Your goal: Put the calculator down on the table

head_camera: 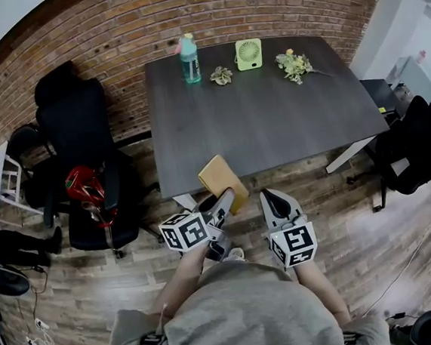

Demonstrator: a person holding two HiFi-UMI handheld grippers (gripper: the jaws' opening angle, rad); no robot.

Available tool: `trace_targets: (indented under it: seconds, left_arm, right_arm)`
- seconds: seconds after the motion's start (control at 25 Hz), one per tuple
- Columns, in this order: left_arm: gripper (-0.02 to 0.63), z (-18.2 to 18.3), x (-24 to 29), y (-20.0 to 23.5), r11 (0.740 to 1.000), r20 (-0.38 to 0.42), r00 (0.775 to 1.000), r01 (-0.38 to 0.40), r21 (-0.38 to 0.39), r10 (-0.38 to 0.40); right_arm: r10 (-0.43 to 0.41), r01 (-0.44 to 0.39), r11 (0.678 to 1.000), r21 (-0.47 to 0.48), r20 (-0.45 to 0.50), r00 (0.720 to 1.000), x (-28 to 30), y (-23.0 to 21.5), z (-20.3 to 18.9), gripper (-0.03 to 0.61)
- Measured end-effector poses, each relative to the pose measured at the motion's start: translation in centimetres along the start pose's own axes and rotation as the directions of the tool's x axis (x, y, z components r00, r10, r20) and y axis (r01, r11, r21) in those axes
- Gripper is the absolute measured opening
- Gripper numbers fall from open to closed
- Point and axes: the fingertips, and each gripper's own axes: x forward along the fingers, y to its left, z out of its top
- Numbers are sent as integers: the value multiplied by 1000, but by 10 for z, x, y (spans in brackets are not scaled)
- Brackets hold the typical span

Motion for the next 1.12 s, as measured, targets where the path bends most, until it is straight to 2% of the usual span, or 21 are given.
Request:
trace_targets:
  seconds: [0.52,1.12]
  left_arm:
    - [91,15,26,31,1000,-34,999,-6,-12,6]
    - [91,31,84,72,998,-48,997,-58,-28,56]
  right_arm:
    - [-39,40,999,9,-35,999,21,-13,-7,3]
    - [21,-21,1000,-2,-39,999,75,-49,-9,3]
